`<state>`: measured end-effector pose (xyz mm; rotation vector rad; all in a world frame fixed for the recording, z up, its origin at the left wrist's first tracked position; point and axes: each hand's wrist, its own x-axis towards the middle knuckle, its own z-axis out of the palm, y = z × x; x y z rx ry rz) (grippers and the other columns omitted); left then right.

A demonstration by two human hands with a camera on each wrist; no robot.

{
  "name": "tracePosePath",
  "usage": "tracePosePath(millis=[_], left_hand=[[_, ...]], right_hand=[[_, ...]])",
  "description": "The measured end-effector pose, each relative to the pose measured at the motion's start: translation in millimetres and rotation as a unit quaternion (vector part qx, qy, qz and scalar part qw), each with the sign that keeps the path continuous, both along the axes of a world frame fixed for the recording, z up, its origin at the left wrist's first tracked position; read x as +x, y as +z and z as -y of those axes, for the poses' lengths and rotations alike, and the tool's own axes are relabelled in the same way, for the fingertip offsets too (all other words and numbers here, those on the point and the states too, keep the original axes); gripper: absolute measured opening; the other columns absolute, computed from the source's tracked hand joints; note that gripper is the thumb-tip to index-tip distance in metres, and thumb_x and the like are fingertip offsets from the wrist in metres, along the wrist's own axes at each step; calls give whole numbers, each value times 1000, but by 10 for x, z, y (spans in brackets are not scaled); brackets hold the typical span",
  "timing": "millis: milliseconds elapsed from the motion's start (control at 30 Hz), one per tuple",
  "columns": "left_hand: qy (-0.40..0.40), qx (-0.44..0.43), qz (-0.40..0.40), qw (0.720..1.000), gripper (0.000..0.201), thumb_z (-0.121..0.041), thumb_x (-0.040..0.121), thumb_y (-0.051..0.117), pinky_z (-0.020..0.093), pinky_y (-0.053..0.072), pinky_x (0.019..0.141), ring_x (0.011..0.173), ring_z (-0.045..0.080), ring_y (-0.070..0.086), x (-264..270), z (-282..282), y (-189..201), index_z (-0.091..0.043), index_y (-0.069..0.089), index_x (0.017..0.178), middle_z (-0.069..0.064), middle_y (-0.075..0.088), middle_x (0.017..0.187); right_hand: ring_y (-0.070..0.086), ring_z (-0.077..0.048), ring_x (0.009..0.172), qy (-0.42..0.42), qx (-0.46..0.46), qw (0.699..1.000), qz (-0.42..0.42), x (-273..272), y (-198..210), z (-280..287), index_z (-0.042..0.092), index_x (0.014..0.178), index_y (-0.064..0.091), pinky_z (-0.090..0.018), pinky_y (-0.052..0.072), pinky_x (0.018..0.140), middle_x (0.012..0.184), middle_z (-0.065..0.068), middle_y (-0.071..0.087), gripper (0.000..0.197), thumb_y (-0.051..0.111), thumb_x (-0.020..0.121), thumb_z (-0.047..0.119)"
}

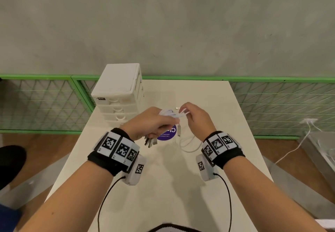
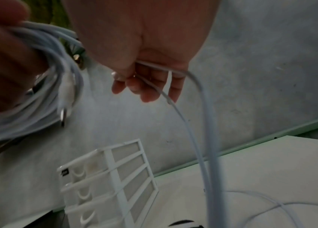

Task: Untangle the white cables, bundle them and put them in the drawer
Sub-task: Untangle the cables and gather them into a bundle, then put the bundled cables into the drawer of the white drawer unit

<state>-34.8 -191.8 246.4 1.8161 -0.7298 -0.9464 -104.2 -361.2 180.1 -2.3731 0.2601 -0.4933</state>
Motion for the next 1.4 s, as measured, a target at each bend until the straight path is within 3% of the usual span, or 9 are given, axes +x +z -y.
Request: tracePosePath(millis=[267,400,667,800,867,1033,1167,1267,1400], left_hand=[[30,-212,-78,974,29,-30,89,54,21,21,39,29,11,26,-79,76,6,-6,55,73,-2,32,36],[126,-354,-121,919,30,-38,88,48,19,27,41,35,7,32,-51,202,112,-9,57,91,-7,34,43],[372,-358,77,853,22,-17,93,59,34,51,64,61,14,55,291,213,-65,-18,47,112,-1,57,68],[324,-216,262,883,40,-21,87,67,14,48,70,66,9,61,493,110,-323,-6,50,120,6,62,77],[253,-106,327,904,47,-34,83,70,24,52,77,77,22,66,536,47,-515,-1,57,114,14,65,82],[145,-59,266,951,84,-79,68,49,35,51,62,60,11,55,267,-54,-665,-4,59,102,-3,58,67],[85,-29,196,977,59,-47,64,81,37,52,61,70,20,62,92,26,-582,-3,57,97,12,63,81],[46,-29,149,987,21,-22,82,73,28,43,46,47,15,52,-32,44,-482,-11,56,86,4,58,57],[21,-115,55,992,22,-25,91,63,26,41,48,37,21,40,-63,9,-290,-4,61,85,4,45,39]], right_hand=[[55,-28,81,86,0,983,-164,33,-209,-222,10,100,52,-33,41,72,90,-16,62,20,35,99,21],[58,-21,80,131,78,964,-218,-45,-413,-391,18,89,51,-31,44,77,82,-2,64,14,42,98,24],[50,-10,56,141,163,947,-239,-232,-457,-461,24,81,54,-30,47,66,60,7,47,10,60,87,29],[48,-15,69,130,177,966,-138,-245,-402,-384,25,84,60,-29,40,70,75,-3,56,10,54,90,31],[54,-15,81,131,213,964,-86,-206,-305,-355,28,90,63,-27,42,76,89,-6,64,13,51,91,31],[58,-2,79,117,245,962,3,-102,-6,-279,17,87,66,-15,45,76,83,6,65,20,49,95,14],[58,-2,73,96,235,966,54,-23,127,-246,10,84,65,-13,44,71,77,6,63,13,55,91,6],[49,0,59,80,226,967,85,23,209,-178,13,84,59,-11,40,62,63,15,55,11,63,84,4],[53,-17,70,47,145,985,77,59,111,-52,14,87,59,-29,42,68,77,-2,62,14,49,96,19]])
